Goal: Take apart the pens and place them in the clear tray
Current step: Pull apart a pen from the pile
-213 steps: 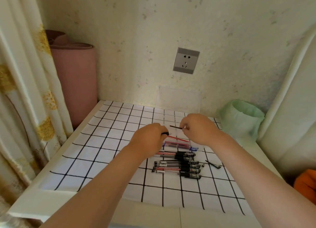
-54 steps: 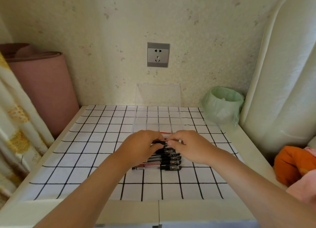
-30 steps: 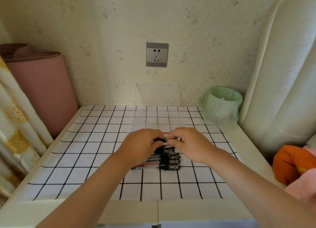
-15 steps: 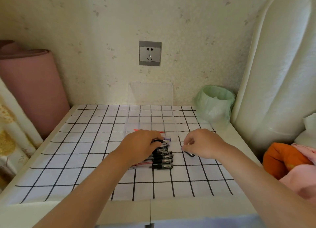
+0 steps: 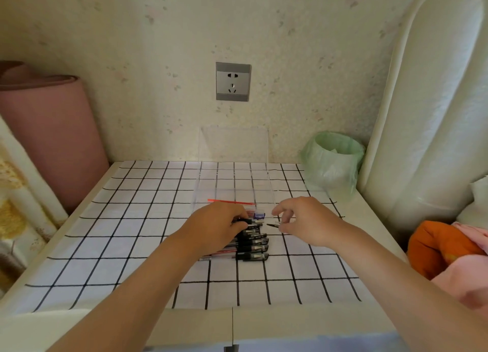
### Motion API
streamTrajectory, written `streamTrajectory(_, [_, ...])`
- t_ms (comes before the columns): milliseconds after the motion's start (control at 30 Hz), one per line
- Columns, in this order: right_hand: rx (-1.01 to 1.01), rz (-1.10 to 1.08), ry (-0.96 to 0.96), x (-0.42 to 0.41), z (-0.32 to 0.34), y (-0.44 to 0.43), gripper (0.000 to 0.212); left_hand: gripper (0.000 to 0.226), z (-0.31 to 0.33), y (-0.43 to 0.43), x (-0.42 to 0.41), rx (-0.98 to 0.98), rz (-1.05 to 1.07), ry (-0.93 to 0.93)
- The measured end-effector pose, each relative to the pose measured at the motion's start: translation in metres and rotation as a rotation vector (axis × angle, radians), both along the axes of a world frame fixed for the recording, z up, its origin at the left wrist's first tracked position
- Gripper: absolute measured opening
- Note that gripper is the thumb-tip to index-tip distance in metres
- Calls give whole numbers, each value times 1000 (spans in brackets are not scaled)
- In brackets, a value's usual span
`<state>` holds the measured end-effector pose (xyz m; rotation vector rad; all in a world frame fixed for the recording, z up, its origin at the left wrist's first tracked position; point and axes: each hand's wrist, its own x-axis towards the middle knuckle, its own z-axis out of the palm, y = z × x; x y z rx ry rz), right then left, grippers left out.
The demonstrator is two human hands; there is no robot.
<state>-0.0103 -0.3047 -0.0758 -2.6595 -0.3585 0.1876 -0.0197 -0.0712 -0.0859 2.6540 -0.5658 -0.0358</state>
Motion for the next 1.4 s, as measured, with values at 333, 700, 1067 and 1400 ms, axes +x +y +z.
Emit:
streamTrajectory(333, [147,116,-71,-3,-4,21,19,17,2,11,-4,-35,-5,-18])
streamTrajectory(700, [201,154,-101,-6,-1,42,20,19,5,18,-4,-129,-21,34])
streamTrajectory(1067, [245,159,-66,-4,-3,63,19,22,7,34,-3,-214,-29,31])
streamTrajectory(1400, [286,71,-116,4,-1,87,18,17,9,51,10,-306,33,-64])
